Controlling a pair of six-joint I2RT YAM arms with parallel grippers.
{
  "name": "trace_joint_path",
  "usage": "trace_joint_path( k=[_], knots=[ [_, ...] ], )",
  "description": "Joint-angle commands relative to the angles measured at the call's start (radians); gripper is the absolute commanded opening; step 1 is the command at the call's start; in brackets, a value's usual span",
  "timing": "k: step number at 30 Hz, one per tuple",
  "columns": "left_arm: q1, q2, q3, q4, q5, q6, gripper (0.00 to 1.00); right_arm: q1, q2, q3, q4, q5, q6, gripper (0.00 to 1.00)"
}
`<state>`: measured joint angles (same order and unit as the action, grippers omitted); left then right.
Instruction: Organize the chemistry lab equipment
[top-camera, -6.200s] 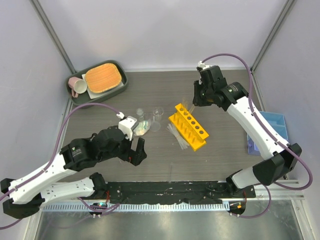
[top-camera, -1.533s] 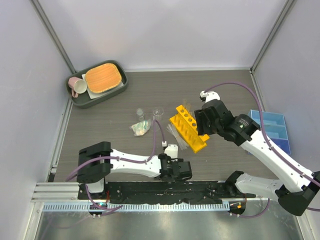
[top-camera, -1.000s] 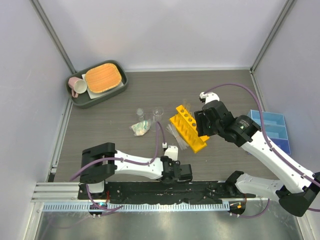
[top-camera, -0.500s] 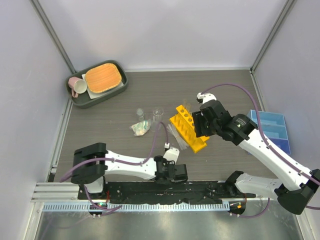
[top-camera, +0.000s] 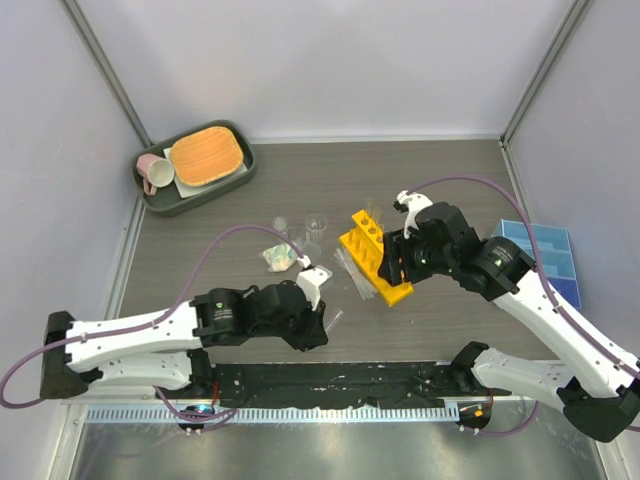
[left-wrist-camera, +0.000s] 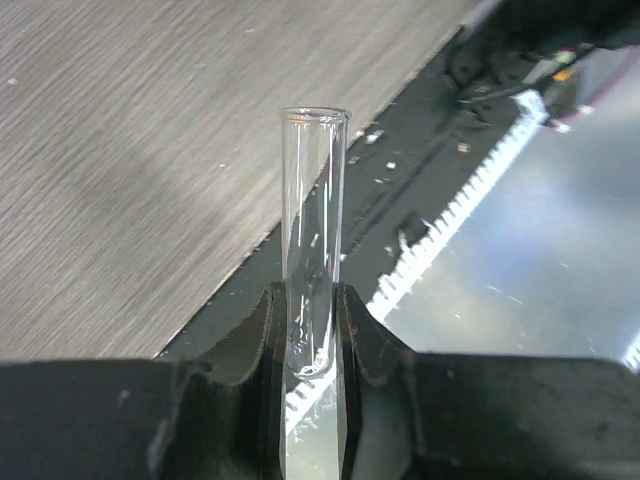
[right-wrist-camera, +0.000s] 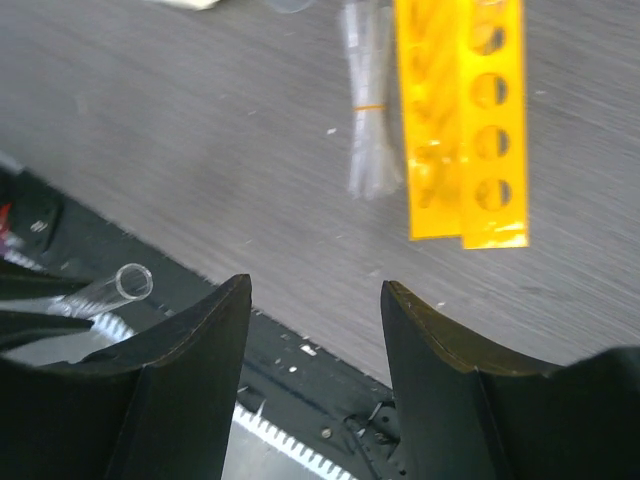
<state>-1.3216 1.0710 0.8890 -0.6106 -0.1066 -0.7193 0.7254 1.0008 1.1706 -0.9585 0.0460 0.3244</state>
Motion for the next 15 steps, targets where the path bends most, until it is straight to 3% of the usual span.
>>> trace_joint_path(
  k=[1, 6, 12, 15],
  knots=[
    [0.024, -0.12, -0.035, 0.107, 0.195, 0.118, 0.03, 0.003, -0.036, 0.055, 0.014, -0.242, 0.007, 0.6],
    [0.041, -0.177, -0.024, 0.138, 0.304, 0.179, 0.02, 0.005, -0.077, 0.057, 0.059, -0.566, 0.034, 0.6],
    [0.059, -0.19, -0.035, 0.216, 0.467, 0.228, 0.02, 0.006, -0.096, 0.012, 0.125, -0.803, 0.056, 0.6],
    [0.064, -0.197, -0.047, 0.247, 0.501, 0.239, 0.02, 0.009, -0.108, -0.002, 0.136, -0.847, 0.059, 0.6]
  ],
)
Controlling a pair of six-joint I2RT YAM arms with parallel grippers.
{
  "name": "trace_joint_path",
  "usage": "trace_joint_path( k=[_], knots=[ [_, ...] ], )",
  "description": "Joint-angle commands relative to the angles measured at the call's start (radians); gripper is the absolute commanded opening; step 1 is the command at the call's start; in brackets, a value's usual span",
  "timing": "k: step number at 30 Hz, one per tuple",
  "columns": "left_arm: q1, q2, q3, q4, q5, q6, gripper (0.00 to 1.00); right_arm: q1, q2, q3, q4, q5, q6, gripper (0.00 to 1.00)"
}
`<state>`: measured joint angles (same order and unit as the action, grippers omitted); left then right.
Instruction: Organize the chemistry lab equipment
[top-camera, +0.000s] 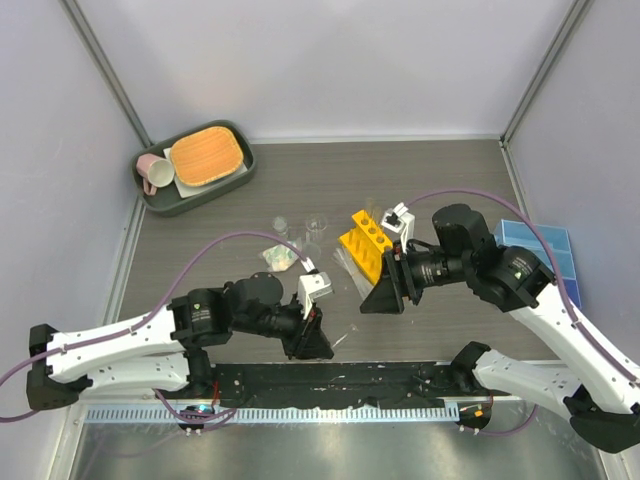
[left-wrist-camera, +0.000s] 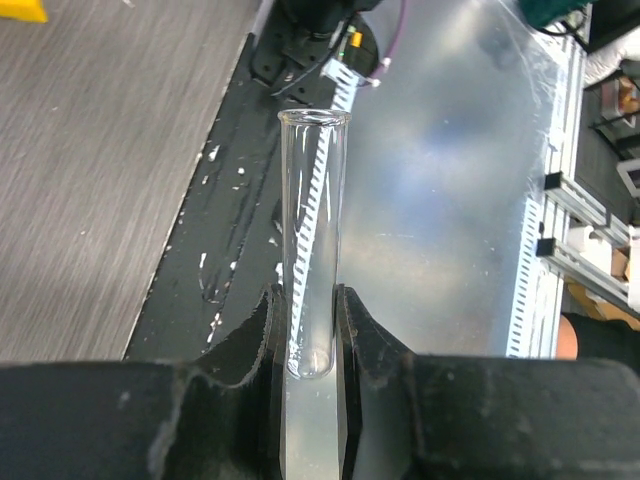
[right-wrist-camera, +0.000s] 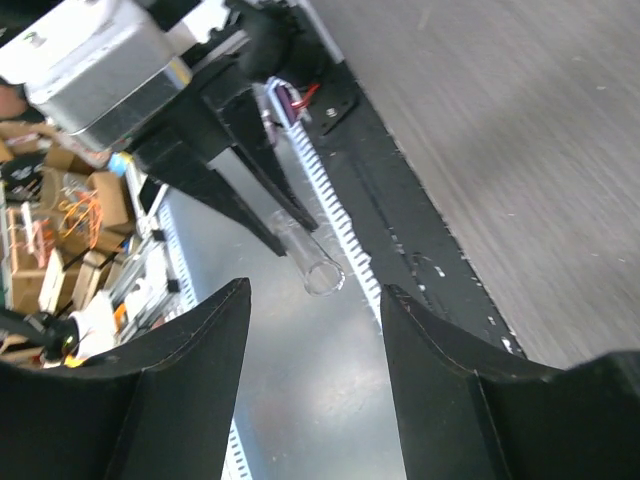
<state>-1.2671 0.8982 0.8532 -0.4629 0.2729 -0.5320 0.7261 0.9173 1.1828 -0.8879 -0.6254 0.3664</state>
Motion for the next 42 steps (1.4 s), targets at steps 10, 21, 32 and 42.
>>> trace_joint_path(
  k=[10, 21, 32, 42],
  knots=[
    [0.066, -0.025, -0.023, 0.201, 0.264, 0.076, 0.03, 0.05, -0.055, -0.107, 0.087, -0.218, 0.011, 0.6],
    [0.098, 0.033, -0.009, 0.24, 0.338, 0.081, 0.02, 0.101, -0.046, -0.115, 0.161, -0.209, 0.054, 0.6],
    [0.127, -0.001, -0.014, 0.222, 0.342, 0.086, 0.01, 0.156, -0.055, -0.155, 0.231, -0.175, 0.115, 0.56],
    [0.147, -0.013, -0.011, 0.207, 0.348, 0.087, 0.0, 0.197, -0.048, -0.157, 0.262, -0.135, 0.137, 0.39]
  ],
)
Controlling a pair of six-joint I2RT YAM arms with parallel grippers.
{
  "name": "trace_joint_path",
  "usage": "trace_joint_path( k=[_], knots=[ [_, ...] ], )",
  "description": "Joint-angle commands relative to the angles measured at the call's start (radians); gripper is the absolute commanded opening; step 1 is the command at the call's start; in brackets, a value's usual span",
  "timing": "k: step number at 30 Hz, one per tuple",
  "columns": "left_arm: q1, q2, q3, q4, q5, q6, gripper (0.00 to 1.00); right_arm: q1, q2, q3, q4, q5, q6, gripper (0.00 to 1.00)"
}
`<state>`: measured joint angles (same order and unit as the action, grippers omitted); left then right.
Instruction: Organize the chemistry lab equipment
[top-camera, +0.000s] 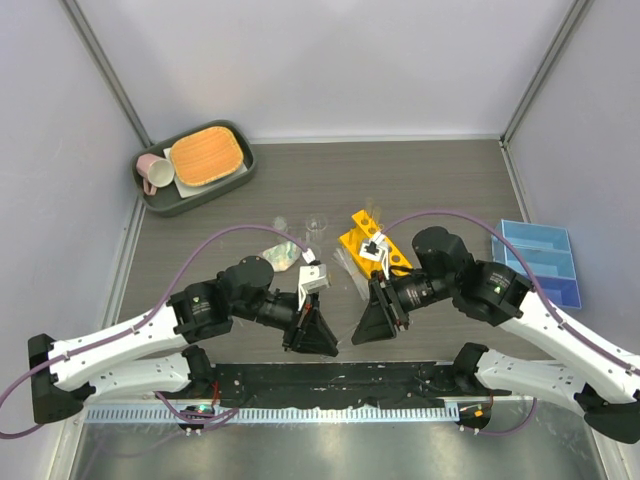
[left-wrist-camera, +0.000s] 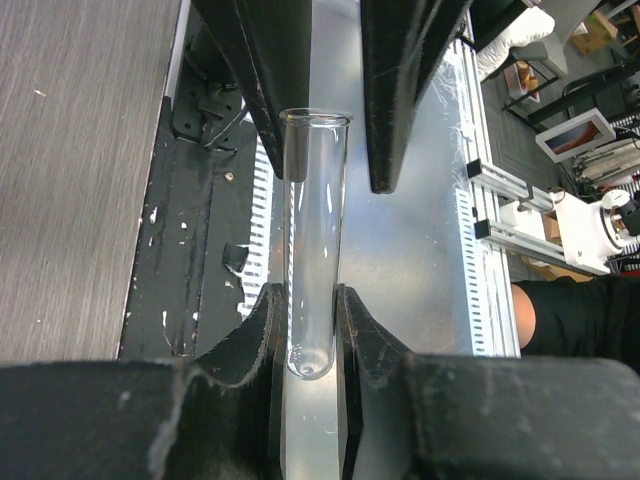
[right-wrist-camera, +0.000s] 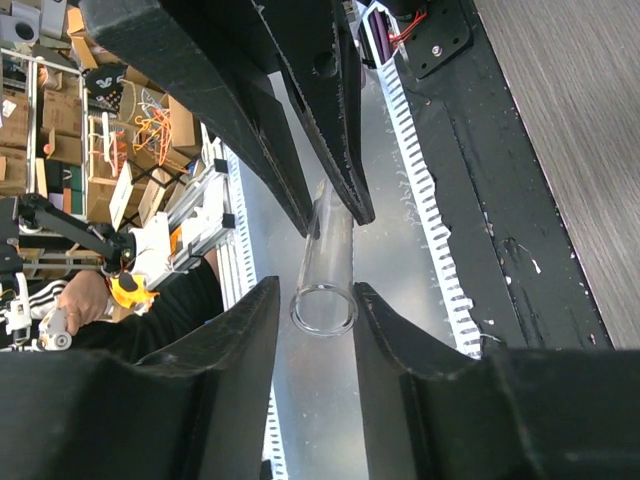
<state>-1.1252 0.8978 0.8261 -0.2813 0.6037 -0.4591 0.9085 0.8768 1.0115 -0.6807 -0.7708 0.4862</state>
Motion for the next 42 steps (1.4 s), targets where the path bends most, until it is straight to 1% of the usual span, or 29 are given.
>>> trace_joint_path(
  k=[1, 7, 10, 19, 21, 22, 24, 25, 29, 32, 34, 35, 36, 38, 39, 41, 42],
  knots=[
    [0.007, -0.014, 0.015, 0.027, 0.019, 0.014, 0.0, 0.016, -0.006, 0.016, 0.055, 0.013, 0.017, 0.39],
    [0.007, -0.008, 0.007, 0.04, 0.027, 0.005, 0.0, 0.02, 0.002, 0.038, 0.049, 0.031, 0.009, 0.41],
    [0.007, -0.01, 0.004, 0.047, 0.028, -0.001, 0.0, 0.02, 0.008, 0.047, 0.046, 0.034, 0.005, 0.44],
    [0.007, -0.016, -0.007, 0.054, 0.03, -0.007, 0.0, 0.021, 0.016, 0.073, 0.02, 0.056, -0.015, 0.45],
    [0.007, -0.019, -0.008, 0.051, 0.028, -0.007, 0.0, 0.02, 0.014, 0.075, 0.02, 0.056, -0.015, 0.43],
    [0.007, -0.019, -0.008, 0.051, 0.027, -0.007, 0.0, 0.021, 0.014, 0.075, 0.02, 0.056, -0.015, 0.39],
    [0.007, -0.022, -0.008, 0.05, 0.025, -0.009, 0.0, 0.021, 0.014, 0.073, 0.018, 0.057, -0.015, 0.35],
    [0.007, -0.023, -0.01, 0.05, 0.024, -0.009, 0.0, 0.021, 0.014, 0.073, 0.018, 0.059, -0.014, 0.29],
    [0.007, -0.03, -0.007, 0.041, 0.013, -0.007, 0.01, 0.021, 0.01, 0.072, 0.021, 0.059, -0.012, 0.2],
    [0.005, -0.034, -0.001, 0.028, 0.001, -0.004, 0.04, 0.021, 0.01, 0.072, 0.02, 0.061, -0.012, 0.15],
    [0.007, -0.036, 0.002, 0.019, -0.015, -0.004, 0.19, 0.021, 0.008, 0.07, 0.018, 0.064, -0.011, 0.12],
    [0.007, -0.039, 0.005, 0.014, -0.019, -0.006, 0.28, 0.021, 0.008, 0.071, 0.017, 0.068, -0.009, 0.12],
    [0.007, -0.037, 0.008, 0.002, -0.031, -0.004, 0.54, 0.021, 0.007, 0.073, 0.013, 0.077, -0.009, 0.11],
    [0.007, -0.036, 0.022, -0.015, -0.062, -0.007, 0.86, 0.021, 0.011, 0.081, -0.002, 0.096, -0.02, 0.11],
    [0.007, -0.033, 0.027, -0.028, -0.065, -0.006, 1.0, 0.021, 0.014, 0.082, -0.005, 0.109, -0.021, 0.08],
    [0.007, -0.033, 0.039, -0.047, -0.097, -0.001, 1.0, 0.021, 0.021, 0.082, -0.01, 0.122, -0.021, 0.08],
    [0.007, -0.036, 0.044, -0.07, -0.11, 0.0, 1.0, 0.021, 0.025, 0.088, -0.016, 0.154, -0.024, 0.07]
  ],
)
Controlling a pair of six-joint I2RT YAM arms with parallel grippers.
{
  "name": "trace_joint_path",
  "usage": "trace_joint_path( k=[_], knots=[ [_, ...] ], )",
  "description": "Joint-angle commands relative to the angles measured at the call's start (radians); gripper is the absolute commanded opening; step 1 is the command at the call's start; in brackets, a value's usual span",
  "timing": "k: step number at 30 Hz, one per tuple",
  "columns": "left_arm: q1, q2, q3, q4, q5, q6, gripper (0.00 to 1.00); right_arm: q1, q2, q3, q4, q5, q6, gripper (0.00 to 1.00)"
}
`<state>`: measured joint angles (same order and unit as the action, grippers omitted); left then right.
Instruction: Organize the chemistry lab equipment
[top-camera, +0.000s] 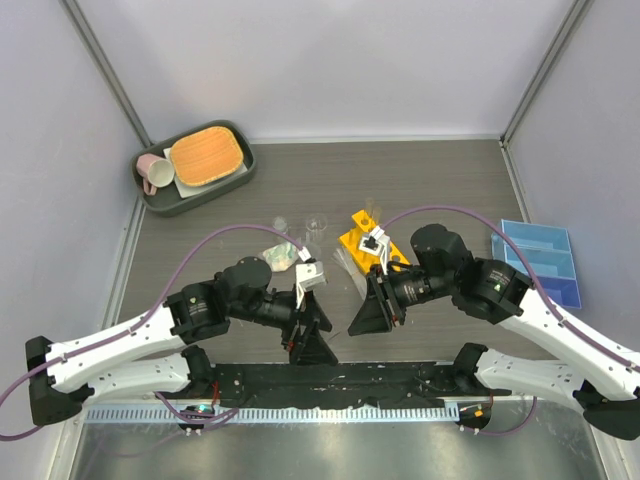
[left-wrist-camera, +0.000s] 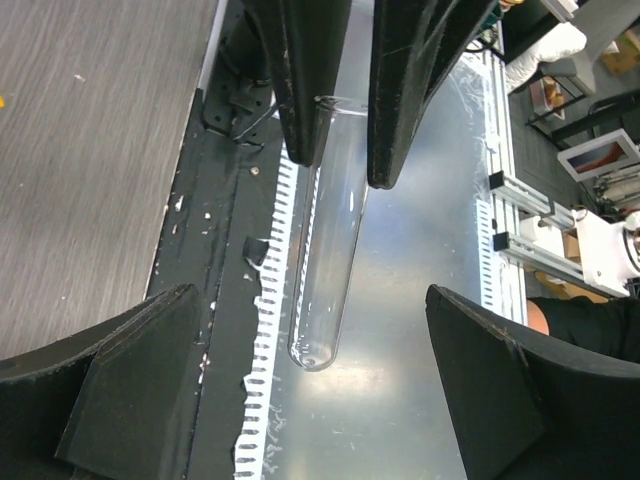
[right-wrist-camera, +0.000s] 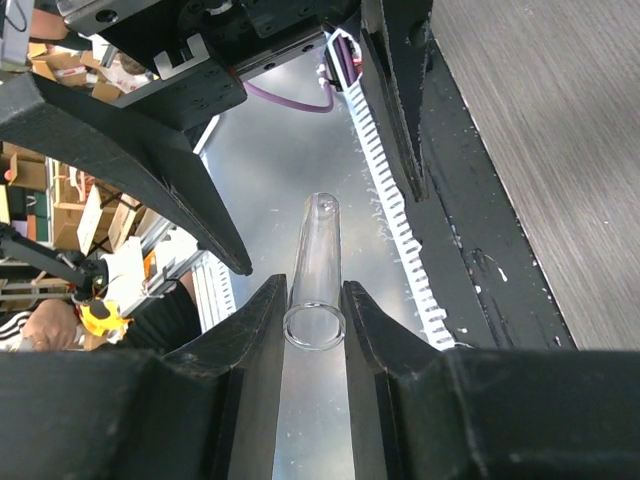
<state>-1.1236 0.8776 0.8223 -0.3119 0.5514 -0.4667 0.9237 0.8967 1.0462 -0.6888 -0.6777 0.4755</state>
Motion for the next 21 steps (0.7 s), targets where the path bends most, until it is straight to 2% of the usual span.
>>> trace_joint_path(
  k=[1, 6, 7, 13, 18, 21],
  knots=[
    [0.005, -0.015, 0.052, -0.045, -0.07, 0.01, 1.0, 0.006, 0.011, 0.06, -0.029, 0.075, -0.02, 0.06],
    [0.005, -0.031, 0.084, -0.136, -0.187, 0.005, 1.0, 0.004, 0.066, 0.129, -0.109, 0.205, -0.051, 0.03],
    [0.005, -0.035, 0.09, -0.157, -0.211, 0.003, 1.0, 0.006, 0.077, 0.146, -0.153, 0.29, -0.057, 0.02],
    [0.005, -0.066, 0.121, -0.297, -0.361, -0.023, 1.0, 0.003, 0.169, 0.268, -0.29, 0.507, -0.092, 0.01],
    [0.005, -0.123, 0.115, -0.343, -0.403, -0.038, 1.0, -0.022, 0.231, 0.328, -0.36, 0.726, -0.106, 0.01],
    [0.005, -0.152, 0.112, -0.361, -0.409, -0.043, 1.0, -0.088, 0.26, 0.347, -0.388, 0.77, -0.123, 0.01]
  ],
)
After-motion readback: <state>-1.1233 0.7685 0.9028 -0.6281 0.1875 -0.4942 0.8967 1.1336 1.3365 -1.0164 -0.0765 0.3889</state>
